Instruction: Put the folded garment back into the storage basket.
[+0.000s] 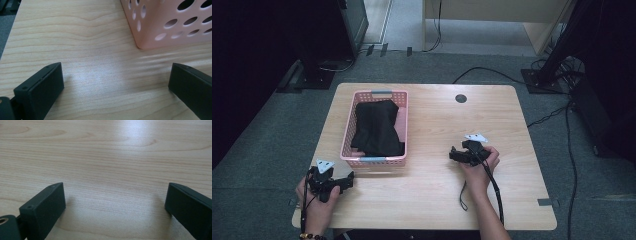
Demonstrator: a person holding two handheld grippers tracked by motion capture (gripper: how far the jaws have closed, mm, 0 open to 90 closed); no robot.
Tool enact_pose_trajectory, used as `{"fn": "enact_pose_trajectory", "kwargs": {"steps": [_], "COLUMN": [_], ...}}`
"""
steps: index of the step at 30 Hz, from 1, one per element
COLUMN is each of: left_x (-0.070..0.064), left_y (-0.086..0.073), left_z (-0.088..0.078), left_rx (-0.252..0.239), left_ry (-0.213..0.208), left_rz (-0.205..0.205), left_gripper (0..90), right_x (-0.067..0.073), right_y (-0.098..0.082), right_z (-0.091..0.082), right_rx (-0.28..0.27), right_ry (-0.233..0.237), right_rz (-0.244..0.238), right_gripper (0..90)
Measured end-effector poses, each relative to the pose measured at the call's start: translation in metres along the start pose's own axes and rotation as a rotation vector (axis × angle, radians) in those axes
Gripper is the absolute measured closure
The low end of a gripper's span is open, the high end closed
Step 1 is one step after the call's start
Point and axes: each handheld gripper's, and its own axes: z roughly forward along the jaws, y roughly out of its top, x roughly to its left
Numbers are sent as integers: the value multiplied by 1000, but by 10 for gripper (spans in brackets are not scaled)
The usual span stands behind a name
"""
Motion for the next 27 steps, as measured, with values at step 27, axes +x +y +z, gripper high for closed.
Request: {"fn": "enact_pose_trajectory", "kwargs": {"steps": [27], "left_x": [0], "left_y": [0], "left_z": [0], "left_rx": [0], "left_ry": [0], "left_rz": [0], "left_gripper": [0], "right_x": [-18], "right_y": [-10], "right_z": [-11], "right_rx": [0], "right_ry": [-19], "right_rz": [17], "right_gripper": [26]}}
